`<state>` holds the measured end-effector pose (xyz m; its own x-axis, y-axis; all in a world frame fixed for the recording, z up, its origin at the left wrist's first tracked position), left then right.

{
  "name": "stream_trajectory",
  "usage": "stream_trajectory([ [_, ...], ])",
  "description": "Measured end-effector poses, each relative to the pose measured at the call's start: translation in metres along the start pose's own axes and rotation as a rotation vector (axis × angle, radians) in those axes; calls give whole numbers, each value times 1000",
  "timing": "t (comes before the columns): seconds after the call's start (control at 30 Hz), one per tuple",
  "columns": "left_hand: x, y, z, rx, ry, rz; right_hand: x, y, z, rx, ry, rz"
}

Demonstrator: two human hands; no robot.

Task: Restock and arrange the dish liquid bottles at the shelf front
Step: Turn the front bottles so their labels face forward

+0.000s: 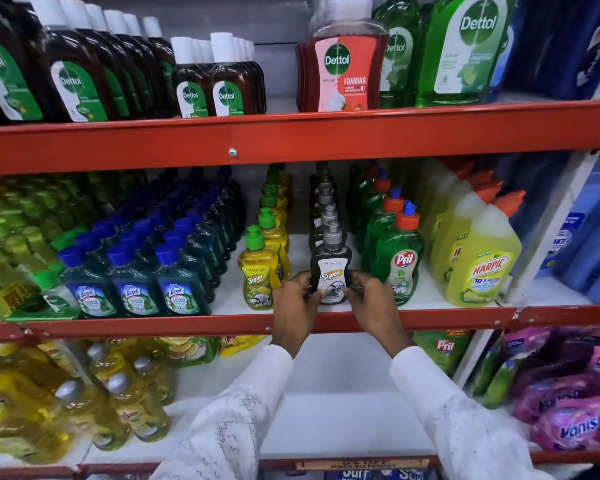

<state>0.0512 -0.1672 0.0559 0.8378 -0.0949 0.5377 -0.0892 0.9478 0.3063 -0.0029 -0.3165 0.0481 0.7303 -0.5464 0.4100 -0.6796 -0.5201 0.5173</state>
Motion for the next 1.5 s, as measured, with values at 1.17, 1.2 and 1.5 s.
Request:
stream_trajectory([
  [1.17, 17, 102, -48, 307, 41, 106, -31, -84, -77, 90, 137, -101],
  [1.2, 18, 103, -47, 305, 28, 90, -28, -84, -77, 80, 138, -102],
  [1.5, 19, 96, -51, 116, -33, 31, -26, -80, -66, 72, 97, -48],
])
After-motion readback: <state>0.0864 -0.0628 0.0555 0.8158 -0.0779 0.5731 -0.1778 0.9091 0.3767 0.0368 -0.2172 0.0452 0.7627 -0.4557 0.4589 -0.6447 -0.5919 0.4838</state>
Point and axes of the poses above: each hand's wrist, its own x-axis towards the middle knuckle, its own y-axis out of the back of the hand, z = x × y, the point moved 6 cm from there along x, towards the middle knuckle, and after that the axes turned 12 degrees about z, right-handed, at the moved point
